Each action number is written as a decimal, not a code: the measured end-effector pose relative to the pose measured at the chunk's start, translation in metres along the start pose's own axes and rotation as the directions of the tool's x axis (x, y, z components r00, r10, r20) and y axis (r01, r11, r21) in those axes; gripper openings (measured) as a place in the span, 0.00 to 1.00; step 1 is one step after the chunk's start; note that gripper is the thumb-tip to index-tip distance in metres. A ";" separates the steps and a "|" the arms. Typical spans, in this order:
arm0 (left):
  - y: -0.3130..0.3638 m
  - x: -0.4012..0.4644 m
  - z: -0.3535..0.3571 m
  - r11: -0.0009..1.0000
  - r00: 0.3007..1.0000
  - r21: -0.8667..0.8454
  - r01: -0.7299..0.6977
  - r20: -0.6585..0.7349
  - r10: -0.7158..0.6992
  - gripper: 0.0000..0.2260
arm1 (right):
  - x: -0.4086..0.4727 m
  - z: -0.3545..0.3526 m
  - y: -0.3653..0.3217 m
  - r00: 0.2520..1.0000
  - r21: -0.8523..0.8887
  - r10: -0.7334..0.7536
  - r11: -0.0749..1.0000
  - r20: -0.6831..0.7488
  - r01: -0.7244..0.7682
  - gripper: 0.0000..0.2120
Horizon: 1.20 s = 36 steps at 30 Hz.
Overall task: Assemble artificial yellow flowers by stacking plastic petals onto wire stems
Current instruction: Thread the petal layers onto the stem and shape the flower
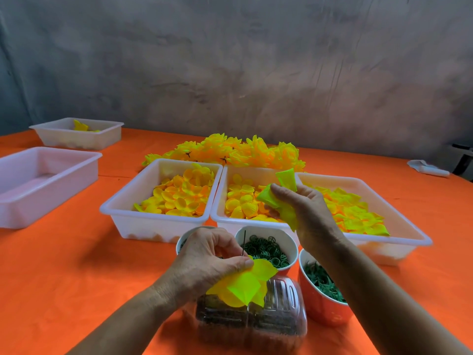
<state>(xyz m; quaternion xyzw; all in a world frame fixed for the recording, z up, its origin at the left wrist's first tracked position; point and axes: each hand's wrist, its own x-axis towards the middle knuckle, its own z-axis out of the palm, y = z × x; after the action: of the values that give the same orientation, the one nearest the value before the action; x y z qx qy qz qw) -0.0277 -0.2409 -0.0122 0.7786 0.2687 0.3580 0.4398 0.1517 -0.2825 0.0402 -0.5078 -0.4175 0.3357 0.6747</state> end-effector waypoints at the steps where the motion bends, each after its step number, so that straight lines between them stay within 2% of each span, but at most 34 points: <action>1: 0.000 0.000 0.000 1.000 1.000 -0.004 0.000 0.003 0.000 0.10 | -0.002 0.003 0.000 1.000 -0.030 -0.012 0.999 -0.004 0.012 0.02; 4: 0.001 0.000 0.000 1.000 1.000 0.002 0.003 -0.006 -0.003 0.11 | -0.009 0.010 -0.002 0.999 -0.149 0.027 0.989 0.041 -0.021 0.02; 7: 0.000 0.000 0.001 1.000 1.000 -0.006 0.004 -0.015 -0.004 0.11 | -0.014 0.012 -0.001 0.974 -0.246 0.205 0.953 0.096 -0.176 0.06; 11: -0.001 0.001 0.001 1.000 1.000 -0.014 0.010 -0.011 -0.011 0.09 | -0.017 0.012 -0.004 0.952 -0.079 0.305 0.950 0.018 -0.303 0.04; 13: -0.001 0.002 0.001 0.999 1.000 -0.032 0.013 0.000 -0.013 0.09 | -0.020 0.008 -0.004 0.958 -0.083 0.286 0.955 0.018 -0.284 0.07; 17: -0.001 0.002 0.000 0.999 1.000 -0.044 0.014 0.019 -0.013 0.10 | -0.027 0.006 -0.002 0.966 -0.105 0.168 0.983 0.194 -0.150 0.13; 20: 0.000 0.002 0.000 0.999 1.000 -0.042 0.020 0.010 -0.019 0.09 | -0.029 0.005 0.002 0.975 -0.037 0.112 0.994 0.190 -0.107 0.19; 21: 0.000 0.002 0.000 0.999 1.000 -0.041 0.016 0.013 -0.015 0.10 | -0.029 0.004 0.004 0.981 -0.069 0.079 0.995 0.175 -0.068 0.19; 23: 0.001 0.002 0.001 0.999 1.000 -0.035 0.018 0.012 -0.018 0.09 | -0.030 0.006 0.006 0.986 -0.147 -0.008 0.989 0.169 0.034 0.13; 25: 0.002 0.001 0.001 0.999 1.000 -0.025 0.025 0.001 -0.025 0.08 | -0.031 0.010 0.007 0.982 -0.159 -0.060 0.983 0.180 0.090 0.10; 31: 0.003 0.001 0.001 0.999 0.999 -0.019 0.033 -0.004 -0.033 0.08 | -0.035 0.013 0.008 0.980 -0.331 -0.047 0.937 0.194 0.111 0.14; 35: 0.002 0.001 0.000 1.000 1.000 -0.007 0.029 0.001 -0.029 0.09 | -0.036 0.014 0.007 0.983 -0.305 0.067 0.952 0.169 -0.012 0.08; 36: 0.002 0.001 0.000 1.000 1.000 -0.006 0.027 -0.001 -0.027 0.10 | -0.037 0.015 0.007 0.982 -0.286 0.099 0.957 0.159 -0.050 0.11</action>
<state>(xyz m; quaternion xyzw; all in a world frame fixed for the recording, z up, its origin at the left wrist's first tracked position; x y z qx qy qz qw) -0.0269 -0.2414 -0.0104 0.7733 0.2787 0.3533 0.4467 0.1223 -0.3071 0.0276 -0.5829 -0.4981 0.3407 0.5441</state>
